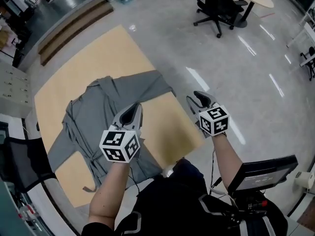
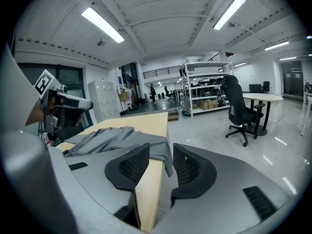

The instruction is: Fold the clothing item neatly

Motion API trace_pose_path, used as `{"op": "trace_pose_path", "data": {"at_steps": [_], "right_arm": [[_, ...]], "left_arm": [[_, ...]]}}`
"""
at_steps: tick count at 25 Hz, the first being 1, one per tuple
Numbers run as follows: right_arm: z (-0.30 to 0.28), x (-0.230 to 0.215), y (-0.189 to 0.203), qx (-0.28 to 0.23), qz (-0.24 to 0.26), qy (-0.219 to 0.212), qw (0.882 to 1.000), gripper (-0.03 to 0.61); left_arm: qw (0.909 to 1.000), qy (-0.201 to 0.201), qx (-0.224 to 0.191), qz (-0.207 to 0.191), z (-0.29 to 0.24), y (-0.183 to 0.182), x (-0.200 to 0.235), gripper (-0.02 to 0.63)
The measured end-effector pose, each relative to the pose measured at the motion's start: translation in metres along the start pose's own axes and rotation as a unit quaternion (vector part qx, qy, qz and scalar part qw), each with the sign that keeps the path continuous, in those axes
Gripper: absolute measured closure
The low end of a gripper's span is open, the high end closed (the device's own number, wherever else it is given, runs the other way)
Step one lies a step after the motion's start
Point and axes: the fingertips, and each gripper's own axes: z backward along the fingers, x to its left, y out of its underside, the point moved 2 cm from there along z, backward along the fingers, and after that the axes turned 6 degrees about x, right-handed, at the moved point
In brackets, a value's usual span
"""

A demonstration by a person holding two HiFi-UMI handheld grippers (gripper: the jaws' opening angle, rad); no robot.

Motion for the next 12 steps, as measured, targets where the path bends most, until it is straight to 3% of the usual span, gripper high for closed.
{"op": "trace_pose_path", "data": {"at_steps": [4,12], "right_arm": [[-0.052,-0.03,0.034,0.049,0.028,-0.034,0.998,0.44],[-0.139,-0.029,0.11,0.105,0.062,-0.128,0.984,0.44]], "left_arm": [[0.9992,-0.005,0.038,0.013,-0.055,0.008,0.0,0.612],[0.9902,-0.038,0.134,0.011,-0.128,0.053,0.021,0.612]]}}
